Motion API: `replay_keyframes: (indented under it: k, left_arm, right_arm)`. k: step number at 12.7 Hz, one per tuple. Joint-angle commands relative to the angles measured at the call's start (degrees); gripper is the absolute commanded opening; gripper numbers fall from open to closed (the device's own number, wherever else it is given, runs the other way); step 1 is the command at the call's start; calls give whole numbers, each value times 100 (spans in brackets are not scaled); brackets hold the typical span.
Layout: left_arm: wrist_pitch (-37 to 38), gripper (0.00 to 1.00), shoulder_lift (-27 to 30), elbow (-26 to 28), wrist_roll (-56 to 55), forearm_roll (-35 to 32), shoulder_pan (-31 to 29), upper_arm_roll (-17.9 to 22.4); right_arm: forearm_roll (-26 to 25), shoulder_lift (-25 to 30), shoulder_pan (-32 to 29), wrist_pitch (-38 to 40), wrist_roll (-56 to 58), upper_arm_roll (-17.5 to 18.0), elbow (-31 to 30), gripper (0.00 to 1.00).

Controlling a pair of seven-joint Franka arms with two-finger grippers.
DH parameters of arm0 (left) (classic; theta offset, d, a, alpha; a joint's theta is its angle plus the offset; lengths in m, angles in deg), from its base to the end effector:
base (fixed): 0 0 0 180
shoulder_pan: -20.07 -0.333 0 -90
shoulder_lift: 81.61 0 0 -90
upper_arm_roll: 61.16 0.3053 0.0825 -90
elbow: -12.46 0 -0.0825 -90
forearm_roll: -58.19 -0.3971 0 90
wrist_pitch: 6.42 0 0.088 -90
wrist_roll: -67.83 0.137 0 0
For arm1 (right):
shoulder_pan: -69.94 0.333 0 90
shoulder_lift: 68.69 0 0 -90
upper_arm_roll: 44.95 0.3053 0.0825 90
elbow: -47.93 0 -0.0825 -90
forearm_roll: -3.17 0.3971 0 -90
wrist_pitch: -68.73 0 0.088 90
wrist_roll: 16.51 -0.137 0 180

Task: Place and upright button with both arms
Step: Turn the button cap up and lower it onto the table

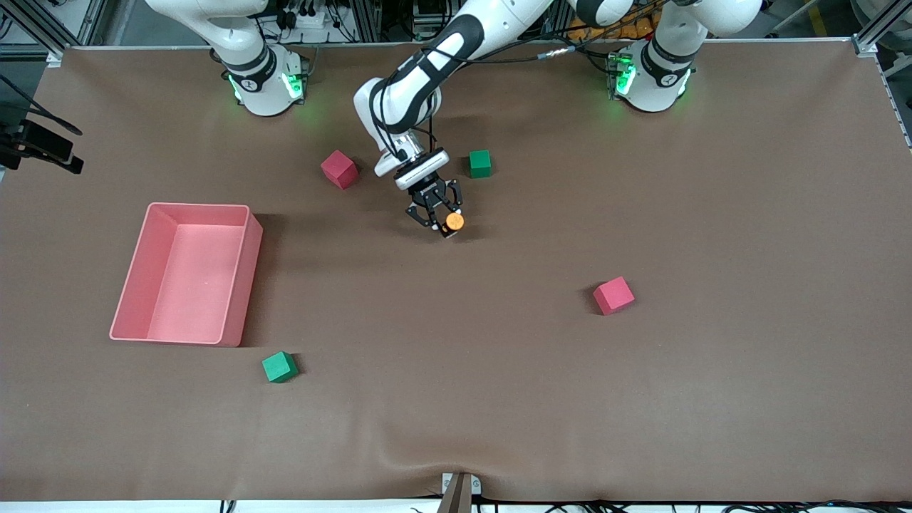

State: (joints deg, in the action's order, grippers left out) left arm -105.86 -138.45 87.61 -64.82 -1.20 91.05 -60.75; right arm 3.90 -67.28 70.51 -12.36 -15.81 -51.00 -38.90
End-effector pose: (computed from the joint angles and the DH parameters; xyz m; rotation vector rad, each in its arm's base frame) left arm 0.3272 -0.6178 0.1084 -2.3705 -0.7030 -1.4065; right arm 0.5393 -0.0505 0.6109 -3.1175 0.1276 0.1167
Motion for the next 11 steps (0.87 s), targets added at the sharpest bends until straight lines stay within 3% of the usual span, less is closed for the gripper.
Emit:
replay_keyframes:
  k: [1, 11]
  left_arm:
    - [274, 10, -118, -88, -191, -292, 92, 82]
    - [574, 11, -468, -62, 267, -424, 92, 74]
  right_arm:
    - [59, -70, 5, 58, 201, -2, 132, 100]
    - [94, -70, -48, 15, 176, -11, 140, 100]
